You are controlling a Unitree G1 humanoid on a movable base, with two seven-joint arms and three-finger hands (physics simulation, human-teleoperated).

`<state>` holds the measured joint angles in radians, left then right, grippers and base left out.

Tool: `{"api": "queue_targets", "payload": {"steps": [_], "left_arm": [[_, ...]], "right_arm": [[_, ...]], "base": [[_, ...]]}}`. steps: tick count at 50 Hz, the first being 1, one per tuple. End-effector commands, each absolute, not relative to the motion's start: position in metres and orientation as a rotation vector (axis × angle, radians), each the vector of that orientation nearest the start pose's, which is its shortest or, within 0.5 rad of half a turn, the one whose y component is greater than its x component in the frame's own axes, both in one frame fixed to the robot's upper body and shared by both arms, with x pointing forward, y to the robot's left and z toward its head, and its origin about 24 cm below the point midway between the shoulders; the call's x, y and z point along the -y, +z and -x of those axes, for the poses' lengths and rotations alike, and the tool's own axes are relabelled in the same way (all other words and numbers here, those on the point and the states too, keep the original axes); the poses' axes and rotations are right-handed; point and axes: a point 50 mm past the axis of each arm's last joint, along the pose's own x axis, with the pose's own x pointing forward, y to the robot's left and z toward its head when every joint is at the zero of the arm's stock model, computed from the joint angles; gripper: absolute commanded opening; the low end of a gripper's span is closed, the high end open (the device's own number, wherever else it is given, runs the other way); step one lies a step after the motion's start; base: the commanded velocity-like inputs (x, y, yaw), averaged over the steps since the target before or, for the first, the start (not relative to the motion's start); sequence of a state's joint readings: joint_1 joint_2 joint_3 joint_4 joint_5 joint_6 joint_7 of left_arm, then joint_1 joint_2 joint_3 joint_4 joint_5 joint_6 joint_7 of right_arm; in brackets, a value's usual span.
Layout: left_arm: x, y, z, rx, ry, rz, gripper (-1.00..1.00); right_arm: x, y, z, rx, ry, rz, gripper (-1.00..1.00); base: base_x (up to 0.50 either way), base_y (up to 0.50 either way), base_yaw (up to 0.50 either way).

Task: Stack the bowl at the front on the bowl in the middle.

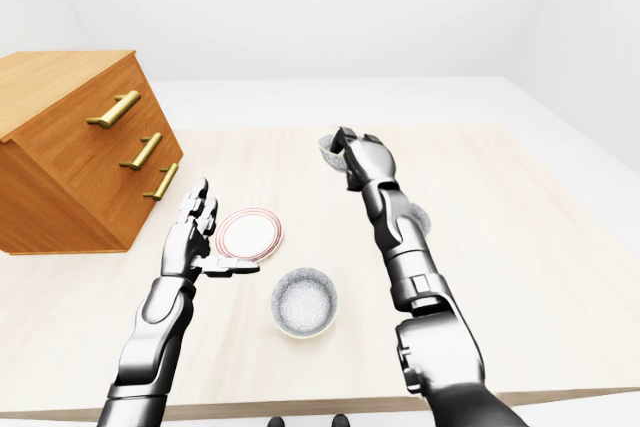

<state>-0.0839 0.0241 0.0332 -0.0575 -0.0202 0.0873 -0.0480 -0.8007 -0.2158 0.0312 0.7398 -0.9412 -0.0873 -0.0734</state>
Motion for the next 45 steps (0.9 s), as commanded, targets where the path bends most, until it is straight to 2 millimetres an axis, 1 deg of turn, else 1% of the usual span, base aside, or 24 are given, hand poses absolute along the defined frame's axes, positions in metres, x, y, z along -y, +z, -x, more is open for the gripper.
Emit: {"api": "queue_targets", "payload": {"steps": [1,11,13,17,22,30,39,42,45], "left_arm": [[-0.151,0.069,-0.269,0.056,-0.042,-0.004,1.00],[-0.149,0.071,-0.269,0.067,-0.047,-0.007,1.00],[-0.149,0.072,-0.269,0.070,-0.047,-0.007,1.00],[-0.149,0.071,-0.269,0.069,-0.048,-0.008,1.00],[-0.148,0.072,-0.269,0.073,-0.050,-0.009,1.00],[-0.148,0.072,-0.269,0.072,-0.050,-0.009,1.00],[-0.149,0.073,-0.268,0.074,-0.049,-0.007,1.00],[-0.149,0.074,-0.268,0.081,-0.048,-0.007,1.00],[-0.150,0.076,-0.268,0.088,-0.046,-0.007,1.00]], "right_arm": [[0.167,0.143,-0.362,0.279,-0.037,1.283,-1.00],[0.188,0.131,-0.340,0.249,-0.080,1.314,-1.00],[0.193,0.126,-0.336,0.231,-0.083,1.323,-1.00],[0.200,0.120,-0.331,0.212,-0.102,1.345,-1.00],[0.210,0.118,-0.326,0.217,-0.153,1.398,-1.00],[0.214,0.115,-0.320,0.219,-0.177,1.428,-1.00],[0.218,0.107,-0.311,0.202,-0.185,1.448,-1.00],[0.220,0.104,-0.308,0.193,-0.188,1.448,-1.00],[0.223,0.096,-0.303,0.175,-0.190,1.466,-1.00]], "base": [[0.00,0.00,0.00],[0.00,0.00,0.00],[0.00,0.00,0.00],[0.00,0.00,0.00],[0.00,0.00,0.00],[0.00,0.00,0.00],[0.00,0.00,0.00],[0.00,0.00,0.00],[0.00,0.00,0.00]]}}
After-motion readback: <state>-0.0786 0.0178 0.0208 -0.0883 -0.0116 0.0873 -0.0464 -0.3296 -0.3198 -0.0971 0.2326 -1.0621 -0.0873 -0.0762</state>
